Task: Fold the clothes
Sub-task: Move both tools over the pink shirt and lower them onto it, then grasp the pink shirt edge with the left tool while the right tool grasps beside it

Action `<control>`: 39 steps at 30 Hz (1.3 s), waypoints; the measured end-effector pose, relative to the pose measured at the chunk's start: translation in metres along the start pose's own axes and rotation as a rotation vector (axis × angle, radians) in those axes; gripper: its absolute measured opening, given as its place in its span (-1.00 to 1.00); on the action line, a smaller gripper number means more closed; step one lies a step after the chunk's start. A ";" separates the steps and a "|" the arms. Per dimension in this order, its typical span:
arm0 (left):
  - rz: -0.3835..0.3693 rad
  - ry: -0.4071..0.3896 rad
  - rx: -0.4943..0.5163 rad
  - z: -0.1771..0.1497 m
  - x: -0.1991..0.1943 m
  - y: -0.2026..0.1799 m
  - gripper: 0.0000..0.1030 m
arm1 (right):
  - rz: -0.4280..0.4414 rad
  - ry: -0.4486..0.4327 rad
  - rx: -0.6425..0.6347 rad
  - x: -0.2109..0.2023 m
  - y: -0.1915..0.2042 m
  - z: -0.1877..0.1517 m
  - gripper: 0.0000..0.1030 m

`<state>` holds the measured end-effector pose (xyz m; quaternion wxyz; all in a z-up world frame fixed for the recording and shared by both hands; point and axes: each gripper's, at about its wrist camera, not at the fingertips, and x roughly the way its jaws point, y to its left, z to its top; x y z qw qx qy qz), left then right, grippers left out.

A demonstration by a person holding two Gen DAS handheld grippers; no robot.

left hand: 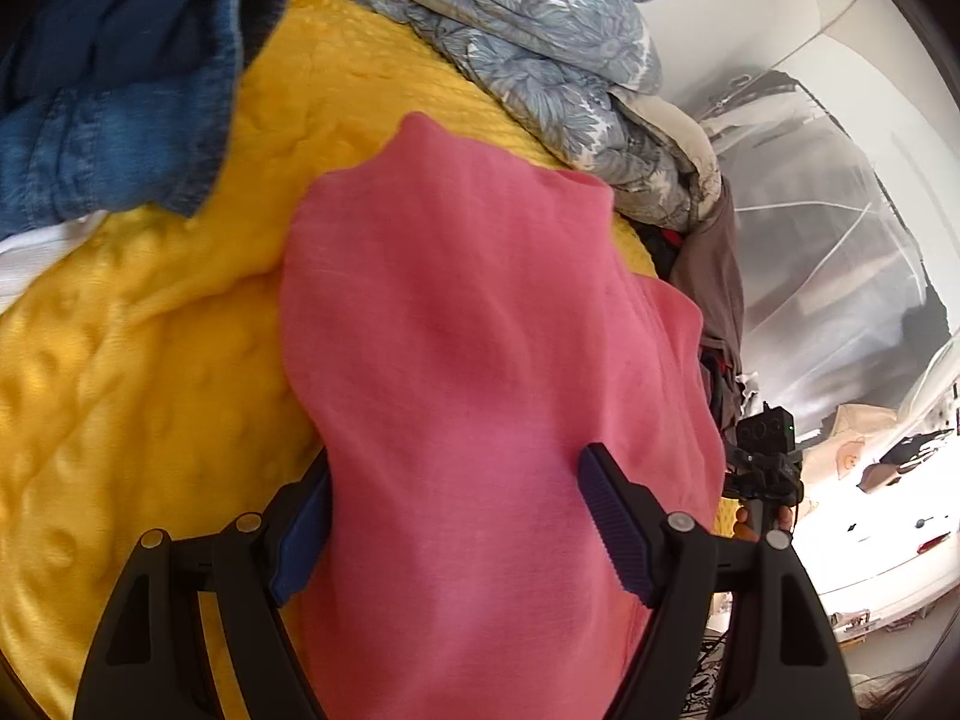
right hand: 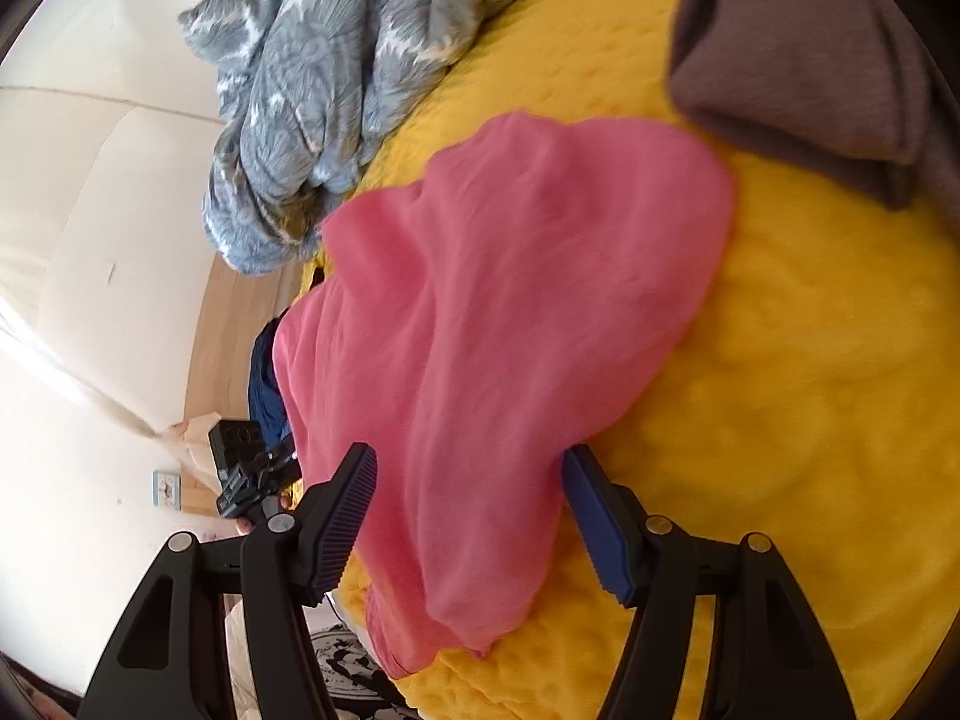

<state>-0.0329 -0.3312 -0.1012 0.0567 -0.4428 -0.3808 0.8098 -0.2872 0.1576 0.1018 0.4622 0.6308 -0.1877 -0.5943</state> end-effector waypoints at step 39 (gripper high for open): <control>0.060 0.013 -0.027 -0.001 0.005 0.008 0.55 | 0.085 -0.051 -0.124 0.036 0.018 -0.001 -0.72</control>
